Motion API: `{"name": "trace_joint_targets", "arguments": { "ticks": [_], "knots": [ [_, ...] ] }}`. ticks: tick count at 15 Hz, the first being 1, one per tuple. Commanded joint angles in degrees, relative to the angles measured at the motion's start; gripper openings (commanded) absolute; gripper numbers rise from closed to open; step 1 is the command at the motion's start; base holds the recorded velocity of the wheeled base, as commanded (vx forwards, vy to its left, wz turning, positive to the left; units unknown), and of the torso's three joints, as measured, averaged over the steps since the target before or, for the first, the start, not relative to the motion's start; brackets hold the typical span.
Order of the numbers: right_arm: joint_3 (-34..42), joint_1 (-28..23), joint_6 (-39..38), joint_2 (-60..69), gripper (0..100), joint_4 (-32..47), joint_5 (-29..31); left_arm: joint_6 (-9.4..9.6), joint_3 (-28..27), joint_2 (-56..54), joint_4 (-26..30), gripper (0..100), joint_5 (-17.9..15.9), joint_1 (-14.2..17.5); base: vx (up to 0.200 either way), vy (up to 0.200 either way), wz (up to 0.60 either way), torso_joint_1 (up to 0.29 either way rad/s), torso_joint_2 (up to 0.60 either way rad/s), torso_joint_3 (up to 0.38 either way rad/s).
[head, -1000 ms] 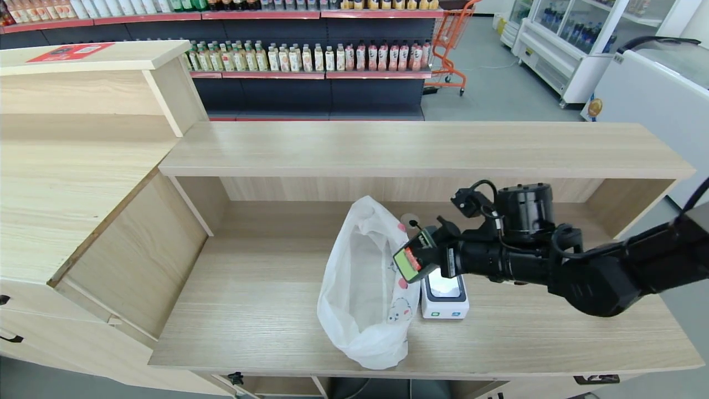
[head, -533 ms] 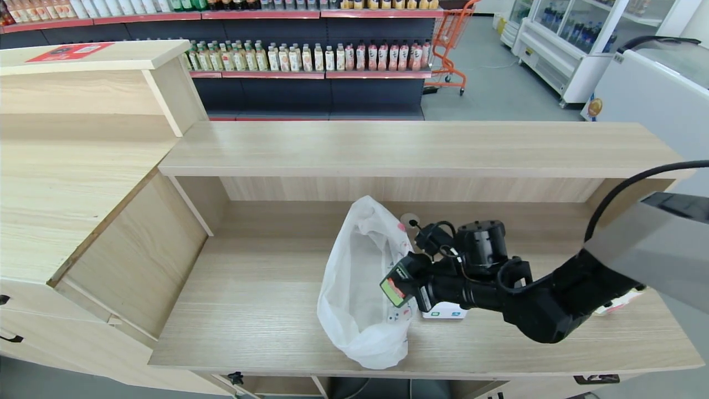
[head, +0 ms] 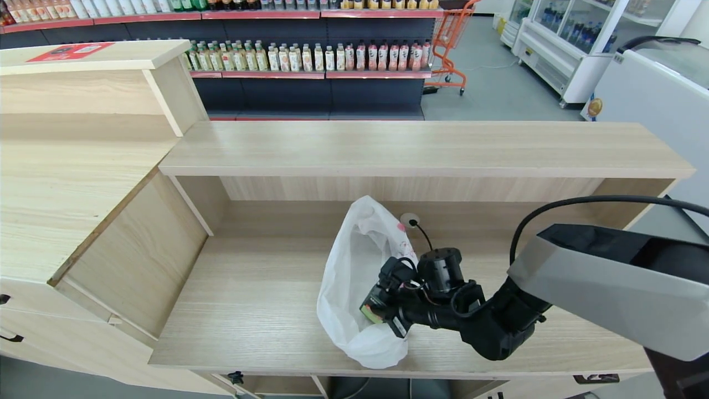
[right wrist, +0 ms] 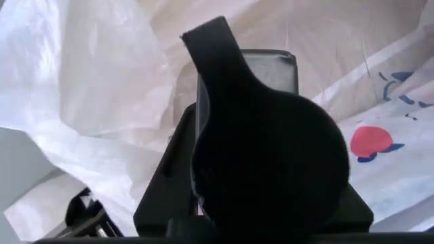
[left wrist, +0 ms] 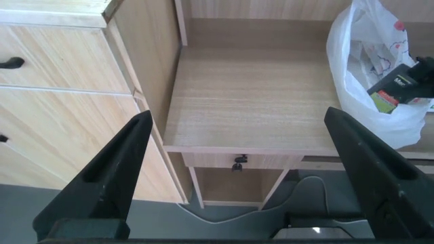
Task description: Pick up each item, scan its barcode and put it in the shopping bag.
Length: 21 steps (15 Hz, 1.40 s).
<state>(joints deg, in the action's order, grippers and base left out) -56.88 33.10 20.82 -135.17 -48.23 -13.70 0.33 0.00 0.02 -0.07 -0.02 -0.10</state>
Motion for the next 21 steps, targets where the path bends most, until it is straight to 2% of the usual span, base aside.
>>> {"name": "trace_joint_targets", "arguments": {
  "ticks": [1, 2, 6, 8, 10, 13, 16, 19, 21],
  "knots": [
    [-2.53, 0.39, 0.89, -3.08, 0, 0.06, 0.08, 0.02, 0.00, -0.02, -0.01, 100, 0.02, 0.01, 0.000, 0.000, 0.00, 0.000, 0.00, 0.000],
    [-3.41, 0.56, 0.98, -3.35, 100, 0.06, -0.01, 0.02, 0.00, -0.02, -0.01, 100, 0.02, 0.01, 0.000, 0.000, 0.00, 0.000, 0.00, 0.000],
    [-4.99, 1.09, -2.36, -0.45, 100, -0.03, -0.45, 0.02, 0.00, -0.02, -0.01, 100, 0.02, 0.01, 0.000, 0.000, 0.00, 0.000, 0.00, 0.000],
    [-4.47, 0.56, -12.82, 6.32, 100, 0.33, -0.36, 0.02, 0.00, -0.02, -0.01, 100, 0.02, 0.01, 0.000, 0.000, 0.00, 0.000, 0.00, 0.000],
    [-0.51, -1.28, -19.59, 12.39, 100, 0.41, -0.01, 0.02, 0.00, -0.02, -0.01, 100, 0.02, 0.01, 0.000, 0.000, 0.00, 0.000, 0.00, 0.000],
    [15.48, -10.69, -20.21, 28.47, 100, 0.50, 0.69, 0.02, 0.00, -0.02, -0.01, 100, 0.02, 0.01, 0.000, 0.000, 0.00, 0.000, 0.00, 0.000],
    [29.37, -22.64, -14.41, 44.99, 100, 2.52, 5.97, 0.02, 0.00, -0.02, -0.01, 100, 0.02, 0.01, 0.000, 0.000, 0.00, 0.000, 0.00, 0.000],
    [37.63, -32.31, -13.70, 53.96, 100, 6.04, 5.79, 0.02, 0.00, -0.02, -0.01, 100, 0.02, -0.08, 0.000, 0.000, 0.00, 0.000, 0.00, 0.000],
    [40.89, -35.65, -15.46, 56.68, 100, 6.92, 5.35, 0.02, 0.00, -0.02, -0.01, 100, 0.02, 0.01, 0.000, 0.000, 0.00, 0.000, 0.00, 0.000]
  ]
}}
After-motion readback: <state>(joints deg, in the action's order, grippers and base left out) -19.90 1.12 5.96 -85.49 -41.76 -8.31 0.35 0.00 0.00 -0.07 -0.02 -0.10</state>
